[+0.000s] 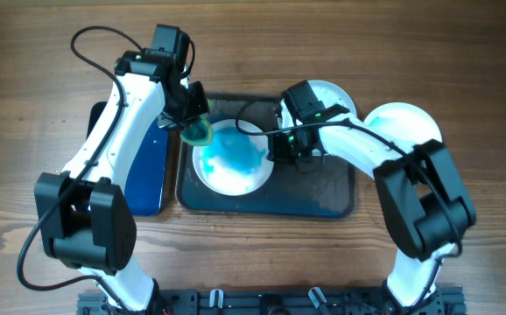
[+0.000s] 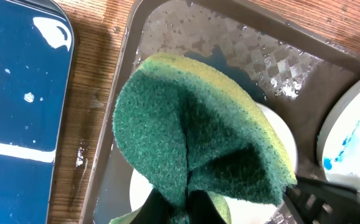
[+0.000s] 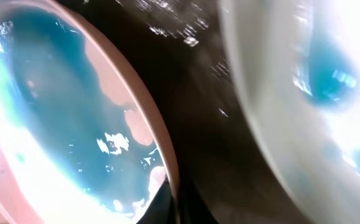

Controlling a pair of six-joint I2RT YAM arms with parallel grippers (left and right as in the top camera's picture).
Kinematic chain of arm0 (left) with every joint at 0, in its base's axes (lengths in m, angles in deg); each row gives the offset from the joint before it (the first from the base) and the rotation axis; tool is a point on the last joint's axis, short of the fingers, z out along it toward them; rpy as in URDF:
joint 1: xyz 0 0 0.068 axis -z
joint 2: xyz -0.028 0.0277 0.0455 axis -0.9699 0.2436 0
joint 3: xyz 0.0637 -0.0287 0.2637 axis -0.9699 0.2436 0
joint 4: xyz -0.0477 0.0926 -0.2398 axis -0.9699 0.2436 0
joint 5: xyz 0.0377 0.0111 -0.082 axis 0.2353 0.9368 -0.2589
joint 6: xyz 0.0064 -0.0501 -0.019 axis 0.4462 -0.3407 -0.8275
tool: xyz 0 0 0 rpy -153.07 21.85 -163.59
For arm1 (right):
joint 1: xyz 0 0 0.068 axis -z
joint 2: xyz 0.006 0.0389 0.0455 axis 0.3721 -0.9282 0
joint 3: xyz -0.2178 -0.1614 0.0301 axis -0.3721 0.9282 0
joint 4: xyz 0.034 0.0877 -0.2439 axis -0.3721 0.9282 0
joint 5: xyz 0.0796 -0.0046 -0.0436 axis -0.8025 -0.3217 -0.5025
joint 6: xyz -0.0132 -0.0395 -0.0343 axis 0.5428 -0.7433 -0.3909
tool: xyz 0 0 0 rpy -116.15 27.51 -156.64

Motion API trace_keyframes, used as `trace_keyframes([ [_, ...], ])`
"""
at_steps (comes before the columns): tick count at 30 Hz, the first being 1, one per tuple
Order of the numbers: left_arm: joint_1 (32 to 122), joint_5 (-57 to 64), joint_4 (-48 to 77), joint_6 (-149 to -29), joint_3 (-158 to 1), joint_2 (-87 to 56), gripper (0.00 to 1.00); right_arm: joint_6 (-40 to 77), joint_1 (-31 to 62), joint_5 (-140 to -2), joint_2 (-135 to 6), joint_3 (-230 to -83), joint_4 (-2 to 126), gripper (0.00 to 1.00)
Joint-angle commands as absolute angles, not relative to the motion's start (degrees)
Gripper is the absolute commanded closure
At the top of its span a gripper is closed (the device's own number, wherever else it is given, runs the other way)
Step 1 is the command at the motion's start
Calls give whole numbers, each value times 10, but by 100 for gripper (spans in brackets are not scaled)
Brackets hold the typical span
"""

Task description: Clean dirty plates on tray and stack at the side

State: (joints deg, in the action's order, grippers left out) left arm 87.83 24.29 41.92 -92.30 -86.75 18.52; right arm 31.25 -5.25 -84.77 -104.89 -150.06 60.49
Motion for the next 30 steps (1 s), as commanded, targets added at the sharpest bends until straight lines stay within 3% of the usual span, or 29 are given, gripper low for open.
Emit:
trace_keyframes([
  [1,876,241,412,-932,-876,178,96,284,-75,-683,-945,-1500,656,96],
  [7,876,240,405,-933,-876,178,96,284,-194,-313,-829,-1500,735,96],
  [15,876,240,405,-933,-876,178,96,279,-361,77,-808,-1500,745,96],
  [21,876,241,405,-933,-876,178,96,238,-410,232,-808,-1500,737,96],
  [27,876,243,405,-933,-876,178,96,242,-413,223,-808,-1500,718,96],
  [30,876,243,405,-933,-876,178,96,242,-409,155,-808,-1499,717,96],
])
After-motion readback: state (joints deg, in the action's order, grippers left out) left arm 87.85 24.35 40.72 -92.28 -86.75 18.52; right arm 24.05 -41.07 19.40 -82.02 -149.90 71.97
